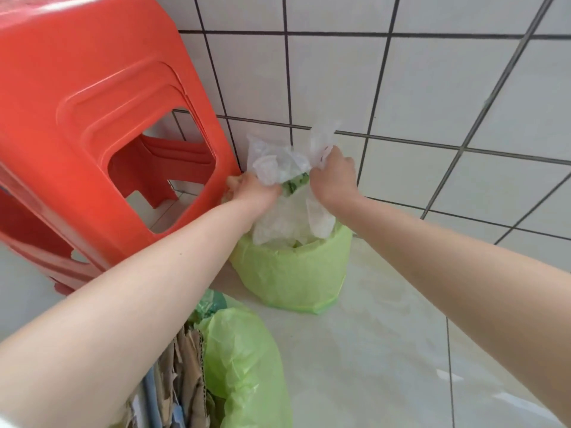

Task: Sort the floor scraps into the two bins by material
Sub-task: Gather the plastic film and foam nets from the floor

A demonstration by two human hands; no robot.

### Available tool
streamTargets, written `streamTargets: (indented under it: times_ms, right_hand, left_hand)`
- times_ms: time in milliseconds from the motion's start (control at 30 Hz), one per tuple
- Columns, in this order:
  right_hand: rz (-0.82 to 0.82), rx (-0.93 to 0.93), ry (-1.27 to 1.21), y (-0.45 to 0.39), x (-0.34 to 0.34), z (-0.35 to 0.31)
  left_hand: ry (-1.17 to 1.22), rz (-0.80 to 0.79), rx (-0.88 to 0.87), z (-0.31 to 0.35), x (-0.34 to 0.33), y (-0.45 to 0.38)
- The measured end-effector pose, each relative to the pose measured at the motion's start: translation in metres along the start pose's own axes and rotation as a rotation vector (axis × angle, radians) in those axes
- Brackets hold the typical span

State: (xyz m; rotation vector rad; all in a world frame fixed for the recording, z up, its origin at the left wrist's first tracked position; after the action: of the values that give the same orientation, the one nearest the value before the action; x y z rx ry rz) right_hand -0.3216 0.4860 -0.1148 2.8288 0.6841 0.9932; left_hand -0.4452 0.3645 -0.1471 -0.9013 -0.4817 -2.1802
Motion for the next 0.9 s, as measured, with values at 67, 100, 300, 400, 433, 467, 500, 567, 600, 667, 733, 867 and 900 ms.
streamTargets:
  times_ms: [67,100,300,400,433,467,500,567,600,667,733,867,900]
  right_hand:
    - [-0.073,0.046,0.178,-0.006,-0.023,0.006]
    - [-0.098,0.064,0.23,-0.007,-0.03,0.008]
    - [-0.186,0.033,0.274,-0.006,-0.044,0.011]
    - [-0.268,0.041,0.157,-0.003,-0.043,0.004]
    - [-0.294,0.055,0.119,-0.003,-0.04,0.003]
    - [-0.323,0.069,0.09,-0.002,-0.035,0.001]
    - [-0.356,0.081,0.074,-0.001,-0.031,0.002]
    - [-0.424,0.099,0.085,0.0,-0.022,0.007]
    - [-0.446,0.103,0.1,0.001,-0.017,0.011]
    - [-0.462,0.125,0.123,0.002,-0.008,0.016]
    - [-0.473,0.189,0.161,0.008,-0.003,0.016]
    - [-0.528,0.355,0.413,0.026,-0.006,0.024]
    - [-0.506,0.417,0.516,0.029,-0.009,0.026]
  left_hand:
    - [-0.146,-0.187,-0.035,-0.005,-0.016,0.002]
    - [-0.195,-0.264,-0.08,-0.008,-0.024,0.001]
    - [-0.38,-0.438,-0.244,-0.019,-0.045,-0.003]
    - [-0.342,-0.478,-0.361,-0.002,-0.046,0.003]
    - [-0.332,-0.448,-0.38,0.002,-0.04,0.001]
    - [-0.321,-0.389,-0.397,0.007,-0.029,-0.001]
    - [-0.32,-0.321,-0.399,0.011,-0.014,-0.004]
    - [-0.378,-0.24,-0.391,0.013,0.012,-0.004]
    - [-0.401,-0.231,-0.397,0.013,0.021,-0.004]
    - [-0.37,-0.233,-0.4,0.008,0.032,-0.006]
    - [-0.316,-0.241,-0.422,0.003,0.035,-0.009]
    - [-0.209,-0.322,-0.566,0.014,0.025,0.002]
    - [-0.233,-0.359,-0.594,0.016,0.019,0.006]
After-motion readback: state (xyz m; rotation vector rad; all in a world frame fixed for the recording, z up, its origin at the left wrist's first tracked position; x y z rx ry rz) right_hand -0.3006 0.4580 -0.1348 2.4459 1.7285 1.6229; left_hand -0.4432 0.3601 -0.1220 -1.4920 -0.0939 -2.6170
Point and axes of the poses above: each hand's wrist, its own y-axis away from the middle knuckle, its own x-axis out of the back of the hand, z = x × y, the point moved 9 cm from there along -y, towards the middle knuckle, and after that the axes turned 15 degrees about -x, right-handed, at the moved point
